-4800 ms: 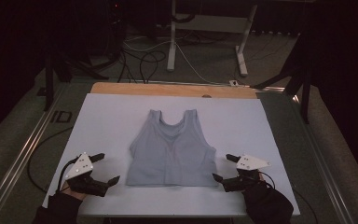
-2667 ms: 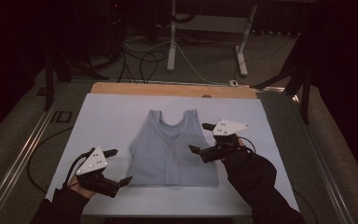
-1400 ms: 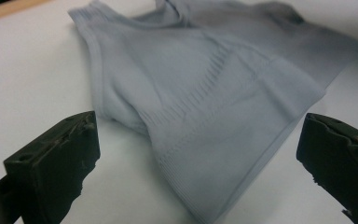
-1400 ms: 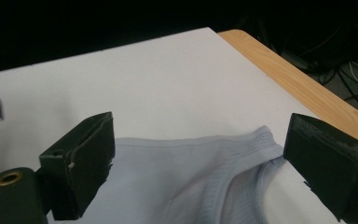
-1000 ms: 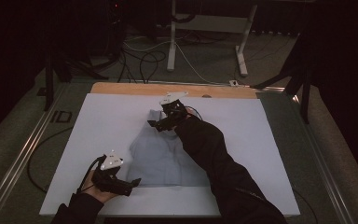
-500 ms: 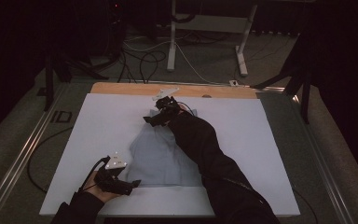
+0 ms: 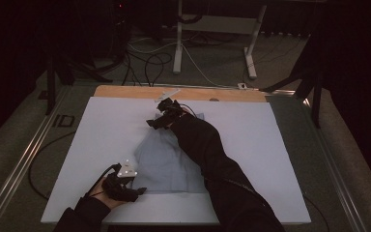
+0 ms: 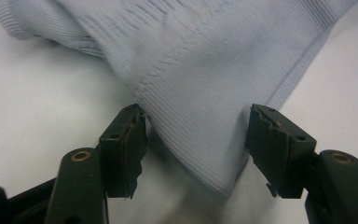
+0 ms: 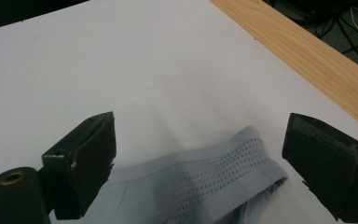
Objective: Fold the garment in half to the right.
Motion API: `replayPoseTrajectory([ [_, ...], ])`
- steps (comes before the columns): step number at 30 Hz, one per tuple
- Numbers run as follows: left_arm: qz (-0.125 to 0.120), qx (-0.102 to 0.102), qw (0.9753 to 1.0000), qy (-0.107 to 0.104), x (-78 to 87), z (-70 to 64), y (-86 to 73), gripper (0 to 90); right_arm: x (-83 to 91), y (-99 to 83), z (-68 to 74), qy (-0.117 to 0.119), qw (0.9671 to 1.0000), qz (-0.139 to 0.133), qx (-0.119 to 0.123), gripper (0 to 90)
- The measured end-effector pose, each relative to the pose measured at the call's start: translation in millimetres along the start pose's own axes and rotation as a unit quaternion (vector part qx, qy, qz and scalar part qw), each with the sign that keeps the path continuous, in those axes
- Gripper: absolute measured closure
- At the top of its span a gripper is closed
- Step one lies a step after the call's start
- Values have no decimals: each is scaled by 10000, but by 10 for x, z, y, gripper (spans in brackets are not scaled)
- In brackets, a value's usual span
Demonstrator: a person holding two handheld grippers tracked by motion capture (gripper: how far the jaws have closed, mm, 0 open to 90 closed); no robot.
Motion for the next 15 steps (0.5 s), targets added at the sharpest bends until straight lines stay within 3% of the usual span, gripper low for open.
replayPoseTrajectory([
  [5, 6, -20, 10000, -60, -3, -42, 16, 485, -19, -2, 1, -20, 10000, -3, -52, 99],
  [9, -7, -2, 9999, -100, -4, -50, 29, 625, -28, 1, -19, -36, 10000, 4, -52, 99],
  [10, -25, 5, 9999, -104, -5, -51, 39, 625, -31, 1, -35, -89, 9999, 20, -94, 100],
  [15, -91, 16, 9999, -58, 0, -49, 87, 812, -38, -13, -76, -130, 9996, 180, -158, 170],
])
Point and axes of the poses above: each handheld gripper's, and its own axes: x roughly backward along the jaws, y roughly out of its top, z roughly to its left, the point moved 10 cm from there along -x, roughly forward along the jaws, and after that the axes turned 7 degrees about y, right-handed, at the moved point
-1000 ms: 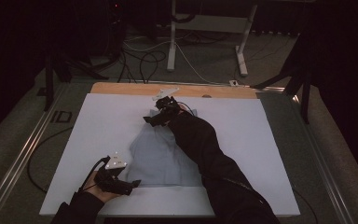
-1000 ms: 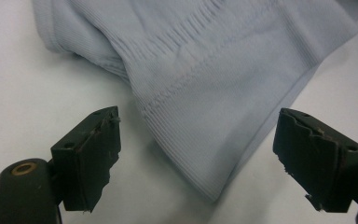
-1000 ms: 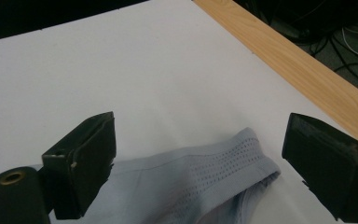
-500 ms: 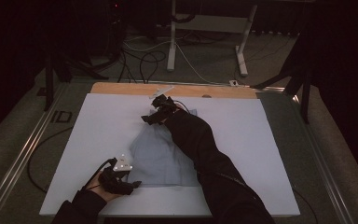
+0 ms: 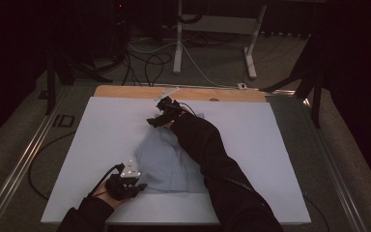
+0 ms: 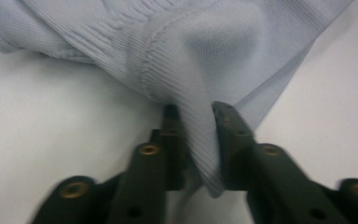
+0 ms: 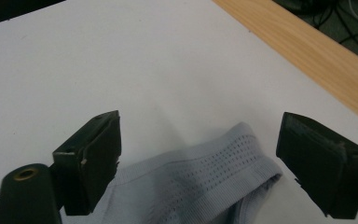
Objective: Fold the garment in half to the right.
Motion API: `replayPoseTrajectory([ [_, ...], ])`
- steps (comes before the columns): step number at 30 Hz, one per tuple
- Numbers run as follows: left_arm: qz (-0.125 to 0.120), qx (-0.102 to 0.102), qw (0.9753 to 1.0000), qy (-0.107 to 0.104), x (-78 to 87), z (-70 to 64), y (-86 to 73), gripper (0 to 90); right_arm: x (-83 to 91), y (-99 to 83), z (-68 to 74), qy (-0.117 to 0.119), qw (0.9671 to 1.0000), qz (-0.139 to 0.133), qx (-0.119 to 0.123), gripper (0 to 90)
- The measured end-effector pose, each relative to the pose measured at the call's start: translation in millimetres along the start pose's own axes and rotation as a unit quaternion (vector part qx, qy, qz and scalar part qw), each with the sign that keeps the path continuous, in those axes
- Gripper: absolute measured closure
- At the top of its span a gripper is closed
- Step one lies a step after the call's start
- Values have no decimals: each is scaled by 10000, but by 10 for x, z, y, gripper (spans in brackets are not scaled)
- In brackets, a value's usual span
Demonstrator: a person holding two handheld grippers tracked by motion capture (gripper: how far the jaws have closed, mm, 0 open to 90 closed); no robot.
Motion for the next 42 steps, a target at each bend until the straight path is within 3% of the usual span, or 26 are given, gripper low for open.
replayPoseTrajectory([
  [4, -33, -47, 10000, 25, 21, 0, 35, 838, -17, 9, -40, -121, 9998, 97, -117, 217],
  [5, -52, -35, 10000, 37, 25, 2, 40, 839, -27, 17, -40, -142, 9994, 128, -277, 228],
  [9, -110, -35, 9999, 21, 38, 10, 51, 844, -74, 46, -127, -383, 9980, 217, -460, 263],
  [19, -225, -74, 9997, 35, 53, 5, 75, 848, -246, -9, -244, -812, 9907, 559, -939, 359],
  [24, -232, -106, 9997, 0, 52, -6, 77, 849, -328, -38, -285, -1081, 9872, 744, -912, 419],
  [31, -317, -133, 9994, 28, 58, 1, 86, 849, -439, -144, -340, -1088, 9841, 958, -1026, 500],
  [39, -343, -154, 9993, 10, 64, -2, 95, 849, -507, -223, -331, -1147, 9828, 1222, -771, 679],
  [42, -347, -145, 9993, 12, 66, -3, 94, 850, -502, -211, -330, -1115, 9833, 1193, -806, 760],
])
Point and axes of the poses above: each handheld gripper's, and its own axes: x roughly backward along the jaws, y roughly out of its top, z roughly to its left, the point moved 10 cm from there along -x, roughly forward along the jaws, and after that the axes turned 7 degrees about y, right-handed, at the moved point
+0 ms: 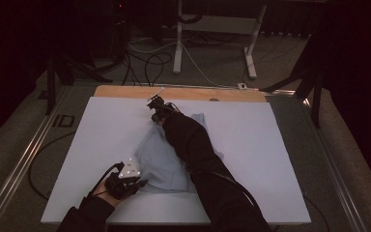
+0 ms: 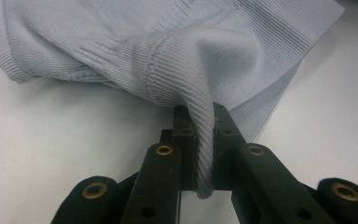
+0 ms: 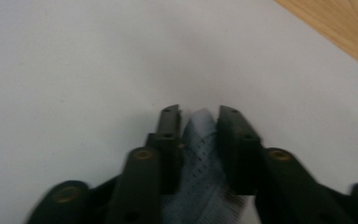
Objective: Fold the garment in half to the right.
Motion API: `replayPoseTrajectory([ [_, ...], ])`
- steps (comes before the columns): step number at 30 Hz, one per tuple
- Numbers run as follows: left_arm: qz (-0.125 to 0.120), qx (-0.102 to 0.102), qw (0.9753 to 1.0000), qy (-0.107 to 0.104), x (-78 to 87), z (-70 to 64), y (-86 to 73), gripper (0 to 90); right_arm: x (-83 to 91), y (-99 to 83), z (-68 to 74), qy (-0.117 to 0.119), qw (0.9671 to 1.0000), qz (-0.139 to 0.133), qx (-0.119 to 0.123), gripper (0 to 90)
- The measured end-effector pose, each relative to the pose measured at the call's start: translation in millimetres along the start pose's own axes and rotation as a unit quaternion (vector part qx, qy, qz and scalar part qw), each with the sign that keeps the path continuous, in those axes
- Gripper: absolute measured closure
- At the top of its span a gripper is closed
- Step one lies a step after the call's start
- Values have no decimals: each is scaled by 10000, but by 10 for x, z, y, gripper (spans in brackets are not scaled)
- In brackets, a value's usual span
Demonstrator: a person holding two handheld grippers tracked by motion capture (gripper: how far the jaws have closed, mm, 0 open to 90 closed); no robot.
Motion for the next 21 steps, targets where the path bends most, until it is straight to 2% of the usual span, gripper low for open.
replayPoseTrajectory([
  [4, -13, 30, 10000, -11, -1, 4, 3, 849, 27, 12, -1, 23, 10000, 18, 50, 859],
  [7, -3, 3, 10000, -12, -1, -2, 2, 850, 53, 21, 7, 21, 9999, 1, 146, 870],
  [11, -14, 14, 10000, -14, 6, 0, 7, 850, 94, 43, 2, 75, 9999, -58, 142, 873],
  [15, -48, -39, 10000, -6, 14, -12, 18, 850, 172, 62, 16, 84, 9993, -23, 354, 874],
  [21, -87, -55, 9999, 66, 34, -2, 36, 850, 256, 87, 16, 102, 9990, -67, 428, 875],
])
Point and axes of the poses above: each handheld gripper's, and its own axes: x roughly backward along the jaws, y roughly out of its top, z roughly to its left, the point moved 10 cm from there along -x, roughly forward along the jaws, and after that the axes turned 7 degrees about y, right-handed, at the moved point
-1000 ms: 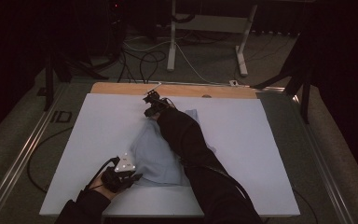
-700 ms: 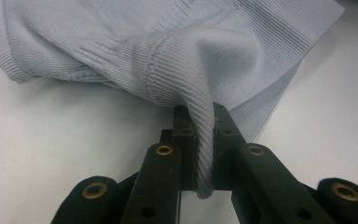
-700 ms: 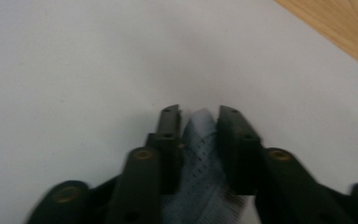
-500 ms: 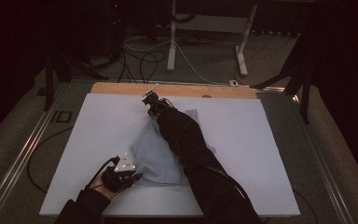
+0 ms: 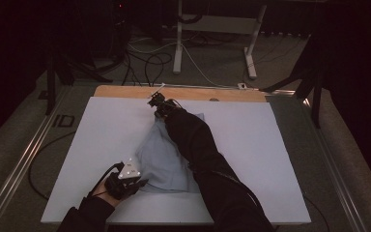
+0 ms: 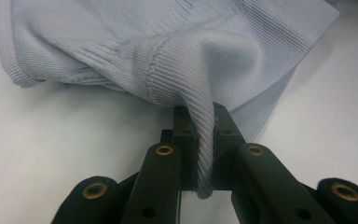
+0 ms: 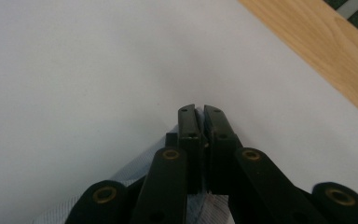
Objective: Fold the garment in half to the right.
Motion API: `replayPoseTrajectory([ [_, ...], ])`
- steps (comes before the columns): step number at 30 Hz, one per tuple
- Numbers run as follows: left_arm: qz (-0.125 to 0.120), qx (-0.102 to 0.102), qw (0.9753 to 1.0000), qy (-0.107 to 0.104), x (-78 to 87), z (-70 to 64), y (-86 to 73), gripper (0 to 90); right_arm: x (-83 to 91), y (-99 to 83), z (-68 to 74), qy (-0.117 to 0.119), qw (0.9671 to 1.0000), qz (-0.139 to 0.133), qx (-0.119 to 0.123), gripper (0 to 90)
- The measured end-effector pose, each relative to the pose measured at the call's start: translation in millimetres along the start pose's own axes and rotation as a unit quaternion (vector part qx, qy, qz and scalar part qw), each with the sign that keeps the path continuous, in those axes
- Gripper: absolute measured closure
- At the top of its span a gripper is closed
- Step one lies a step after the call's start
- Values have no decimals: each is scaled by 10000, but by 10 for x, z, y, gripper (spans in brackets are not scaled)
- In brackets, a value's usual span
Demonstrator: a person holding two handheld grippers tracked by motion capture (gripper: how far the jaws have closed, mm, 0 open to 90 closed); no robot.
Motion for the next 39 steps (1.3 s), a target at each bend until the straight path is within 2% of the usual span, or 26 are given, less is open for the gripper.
replayPoseTrajectory([
  [11, -88, -52, 9999, -17, 37, -25, 52, 851, 63, -9, 9, 127, 9998, -4, 144, 875],
  [20, -180, -230, 9996, -49, 72, -56, 140, 851, 157, -3, -4, 240, 9991, -26, 355, 875],
  [27, -374, -511, 9980, -82, 129, -145, 334, 851, 326, 18, -61, 338, 9981, -220, 470, 875],
  [31, -469, -625, 9968, -169, 139, -187, 410, 850, 404, 6, -101, 362, 9976, -287, 518, 875],
  [33, -479, -657, 9965, -207, 140, -198, 451, 850, 449, 3, -115, 442, 9973, -361, 454, 874],
  [39, -533, -859, 9945, -260, 148, -245, 577, 850, 560, -34, -192, 420, 9971, -457, 444, 874],
])
Point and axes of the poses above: each handheld gripper's, and its own axes: x roughly backward along the jaws, y roughly out of its top, z roughly to its left, the point moved 10 cm from there along -x, roughly forward along the jaws, and after that the axes turned 7 degrees about y, right-handed, at the moved point
